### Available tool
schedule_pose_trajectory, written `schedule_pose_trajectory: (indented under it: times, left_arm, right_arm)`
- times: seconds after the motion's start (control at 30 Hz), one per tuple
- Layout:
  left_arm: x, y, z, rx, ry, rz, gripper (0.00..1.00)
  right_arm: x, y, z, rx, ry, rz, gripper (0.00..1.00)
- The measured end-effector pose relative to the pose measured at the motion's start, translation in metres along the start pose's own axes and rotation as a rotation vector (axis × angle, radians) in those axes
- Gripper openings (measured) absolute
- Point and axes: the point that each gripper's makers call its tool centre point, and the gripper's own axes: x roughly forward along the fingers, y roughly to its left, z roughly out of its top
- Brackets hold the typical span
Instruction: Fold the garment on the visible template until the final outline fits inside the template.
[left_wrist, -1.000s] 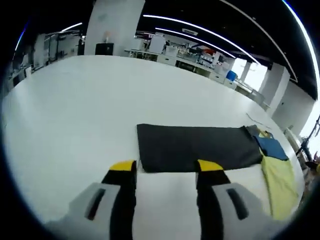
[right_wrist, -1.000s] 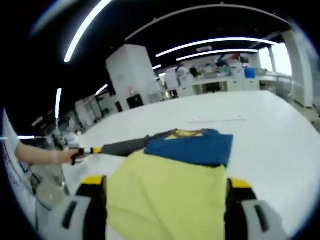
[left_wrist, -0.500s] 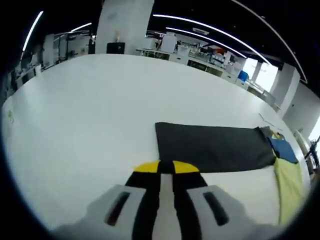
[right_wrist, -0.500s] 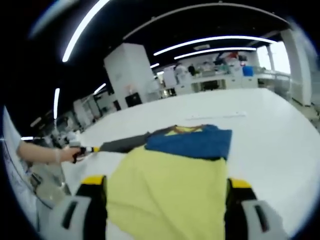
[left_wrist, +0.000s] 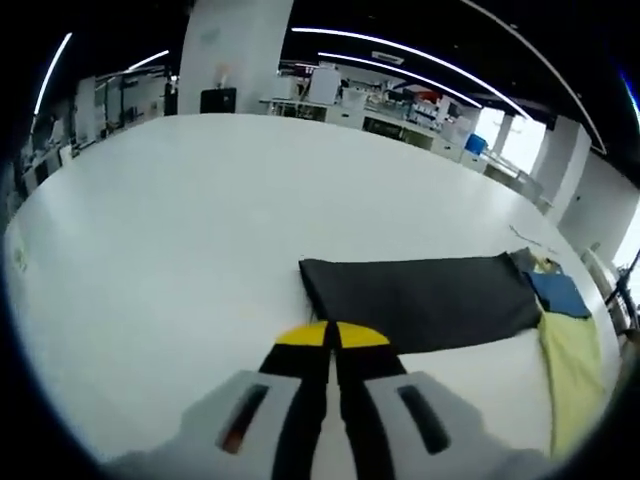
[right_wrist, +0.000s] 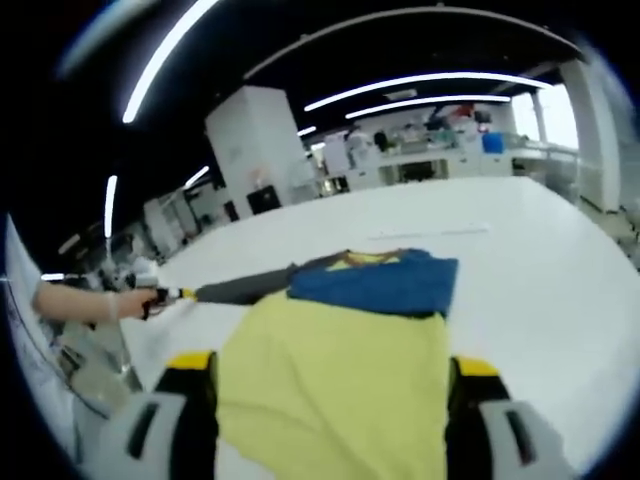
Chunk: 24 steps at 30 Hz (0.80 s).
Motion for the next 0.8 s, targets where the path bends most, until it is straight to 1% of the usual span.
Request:
schedule_pose_trajectory:
  times: [0.1, 0.13, 0.2, 0.23, 0.33, 0.4, 0.43, 0.47, 0.5, 0.57, 0.6, 0.67, 0.7, 0.73, 0.77, 0.8]
  left_arm:
    - [-0.004, -0.009, 0.011, 0.006, -0.022, -0.014, 0.00]
    - [-0.006, -0.016, 0.016, 0.013, -0.031, -0.026, 0.00]
    - [-0.008, -0.029, 0.021, 0.054, -0.038, -0.035, 0.00]
    - [-0.008, -0.030, 0.023, 0.057, -0.039, -0.038, 0.00]
    - [-0.010, -0.047, 0.037, 0.092, -0.054, -0.068, 0.00]
    - [-0.015, -0.070, 0.051, 0.118, -0.065, -0.097, 0.00]
    - [-0.014, -0.076, 0.052, 0.126, -0.070, -0.105, 0.00]
    - [-0.014, -0.086, 0.054, 0.131, -0.076, -0.123, 0.00]
    - [-0.013, -0.090, 0.056, 0.138, -0.080, -0.133, 0.00]
    - [-0.010, -0.108, 0.061, 0.156, -0.081, -0.160, 0.00]
    - [-0.011, -0.122, 0.062, 0.182, -0.084, -0.177, 0.00]
    - [-0.017, -0.144, 0.061, 0.199, -0.085, -0.198, 0.00]
    - [-0.017, -0.152, 0.062, 0.207, -0.084, -0.211, 0.00]
    - [-0.017, -0.165, 0.063, 0.225, -0.086, -0.227, 0.00]
    - [-0.012, -0.169, 0.064, 0.237, -0.085, -0.241, 0.00]
    - [-0.009, -0.180, 0.065, 0.245, -0.087, -0.256, 0.00]
  right_arm:
    - [-0.007, 0.003, 0.000, -0.008, 0.002, 0.006, 0.96]
    - [-0.008, 0.002, 0.000, -0.009, 0.008, 0.010, 0.95]
    - [-0.010, 0.004, 0.000, -0.021, 0.011, 0.022, 0.96]
    - [-0.012, 0.004, 0.000, -0.025, 0.012, 0.025, 0.96]
    - [-0.018, 0.004, -0.001, -0.045, 0.018, 0.030, 0.96]
    - [-0.022, 0.002, -0.001, -0.050, 0.018, 0.037, 0.96]
    - [-0.024, 0.001, -0.002, -0.052, 0.019, 0.040, 0.96]
    - [-0.027, 0.001, -0.003, -0.054, 0.020, 0.044, 0.96]
    - [-0.030, -0.001, -0.004, -0.056, 0.024, 0.045, 0.96]
    - [-0.033, -0.002, -0.006, -0.057, 0.027, 0.046, 0.95]
    - [-0.035, -0.004, -0.006, -0.056, 0.026, 0.048, 0.95]
    - [-0.038, -0.009, -0.008, -0.050, 0.029, 0.053, 0.95]
    - [-0.039, -0.011, -0.008, -0.048, 0.027, 0.056, 0.95]
    - [-0.041, -0.010, -0.009, -0.045, 0.029, 0.061, 0.95]
    - [-0.042, -0.011, -0.009, -0.045, 0.030, 0.063, 0.95]
    - [-0.044, -0.015, -0.008, -0.049, 0.031, 0.066, 0.95]
